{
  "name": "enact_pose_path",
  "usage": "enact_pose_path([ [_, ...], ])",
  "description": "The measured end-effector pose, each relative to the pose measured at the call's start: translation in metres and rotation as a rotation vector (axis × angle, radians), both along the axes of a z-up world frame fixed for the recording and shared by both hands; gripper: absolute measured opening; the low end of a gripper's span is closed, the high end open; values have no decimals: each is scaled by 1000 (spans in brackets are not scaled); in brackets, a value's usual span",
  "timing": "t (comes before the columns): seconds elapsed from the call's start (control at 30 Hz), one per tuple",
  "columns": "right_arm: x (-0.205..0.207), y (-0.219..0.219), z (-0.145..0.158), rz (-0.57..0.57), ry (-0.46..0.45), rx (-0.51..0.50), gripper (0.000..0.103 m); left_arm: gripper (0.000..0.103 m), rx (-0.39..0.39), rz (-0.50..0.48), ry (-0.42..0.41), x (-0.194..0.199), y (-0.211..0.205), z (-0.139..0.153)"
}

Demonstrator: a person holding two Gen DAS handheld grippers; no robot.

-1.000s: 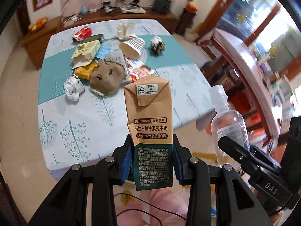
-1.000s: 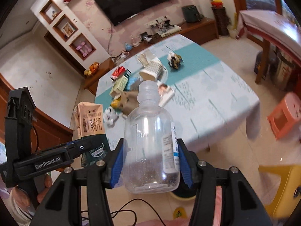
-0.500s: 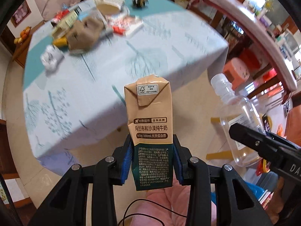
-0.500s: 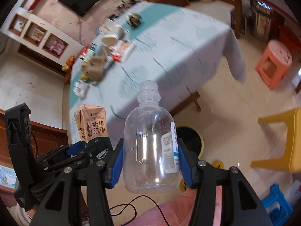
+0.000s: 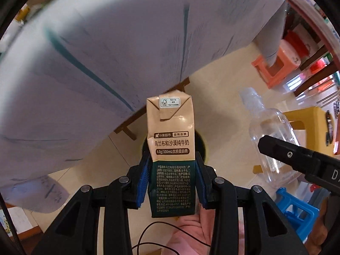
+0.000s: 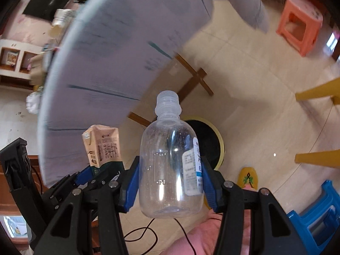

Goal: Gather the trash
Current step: 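Carry the milk carton and bottle down over the black trash bin, then open the left tool dropping the carton while the right tool releases the bottle into the bin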

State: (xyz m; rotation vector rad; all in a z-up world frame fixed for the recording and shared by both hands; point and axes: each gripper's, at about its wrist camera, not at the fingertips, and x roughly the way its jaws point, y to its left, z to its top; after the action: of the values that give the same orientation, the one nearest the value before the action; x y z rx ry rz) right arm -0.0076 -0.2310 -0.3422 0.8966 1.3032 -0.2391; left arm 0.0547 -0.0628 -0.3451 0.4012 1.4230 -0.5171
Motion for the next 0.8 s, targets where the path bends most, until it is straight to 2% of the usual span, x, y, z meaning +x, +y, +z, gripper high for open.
enact_pose_path([
  [0.13,2,1,-49,-12,34,29,53,37,22,4,20,1,-6,-46],
  [0.27,3,2,-84,-17,56,49,53,37,49,2,46,0,-9,-89],
  [0.4,6,0,-117,-22,87,65,53,37,72,3,72,1,-6,-121],
  [0.53,12,0,-139,-20,104,75,53,37,86,-10,74,0,-9,-139],
  [0.63,19,3,-145,-8,101,73,54,50,96,-26,75,0,-13,-146],
  [0.7,22,6,-151,10,97,69,54,66,96,-41,67,3,-12,-148],
  [0.8,24,13,-161,40,97,78,54,71,109,-68,53,4,-15,-151],
])
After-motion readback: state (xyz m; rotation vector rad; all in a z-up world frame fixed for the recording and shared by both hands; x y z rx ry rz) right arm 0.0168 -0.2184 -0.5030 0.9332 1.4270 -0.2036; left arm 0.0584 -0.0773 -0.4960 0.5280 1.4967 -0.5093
